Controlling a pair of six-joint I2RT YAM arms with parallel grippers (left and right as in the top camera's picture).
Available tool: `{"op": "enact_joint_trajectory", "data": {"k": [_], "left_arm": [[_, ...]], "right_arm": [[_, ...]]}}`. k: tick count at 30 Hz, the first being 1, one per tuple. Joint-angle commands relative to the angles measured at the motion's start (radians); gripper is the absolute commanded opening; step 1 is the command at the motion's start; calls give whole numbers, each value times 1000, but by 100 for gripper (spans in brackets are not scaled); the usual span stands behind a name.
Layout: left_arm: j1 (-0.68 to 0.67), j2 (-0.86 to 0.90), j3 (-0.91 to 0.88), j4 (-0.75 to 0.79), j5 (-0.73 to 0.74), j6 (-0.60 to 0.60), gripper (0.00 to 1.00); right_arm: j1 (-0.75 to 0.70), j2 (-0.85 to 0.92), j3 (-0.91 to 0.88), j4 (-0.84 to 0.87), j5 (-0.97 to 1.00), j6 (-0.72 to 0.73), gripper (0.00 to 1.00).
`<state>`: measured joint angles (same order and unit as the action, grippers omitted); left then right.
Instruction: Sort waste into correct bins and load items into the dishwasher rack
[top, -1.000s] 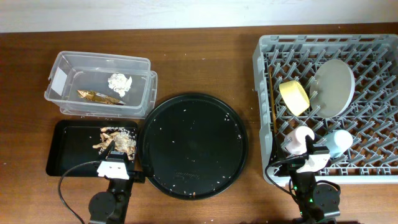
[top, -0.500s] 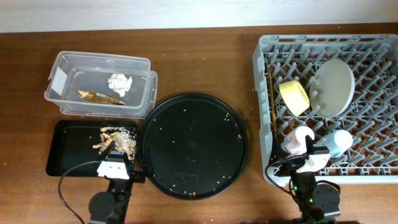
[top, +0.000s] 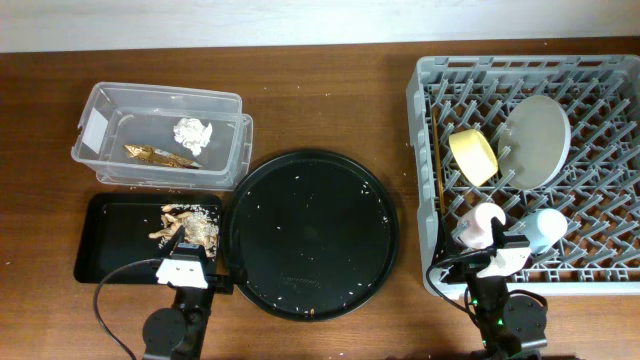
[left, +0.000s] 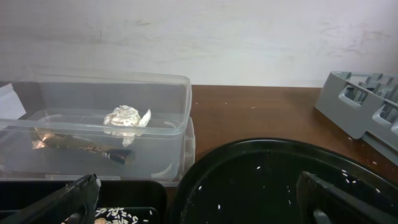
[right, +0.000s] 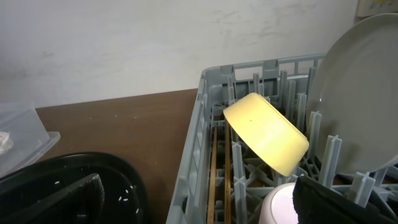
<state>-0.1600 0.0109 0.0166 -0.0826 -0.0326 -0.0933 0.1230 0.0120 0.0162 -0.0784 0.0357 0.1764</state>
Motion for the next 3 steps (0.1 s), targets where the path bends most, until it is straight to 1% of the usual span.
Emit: {"op": "enact_joint_trajectory", "data": {"k": [1, 3], "left_arm": [[6, -6, -8, 2, 11, 16, 100], [6, -6, -8, 2, 11, 16, 100]], "right_arm": [[-6, -7, -11, 1, -2, 0, 98], [-6, -6, -11, 1, -2, 0, 98]]}}
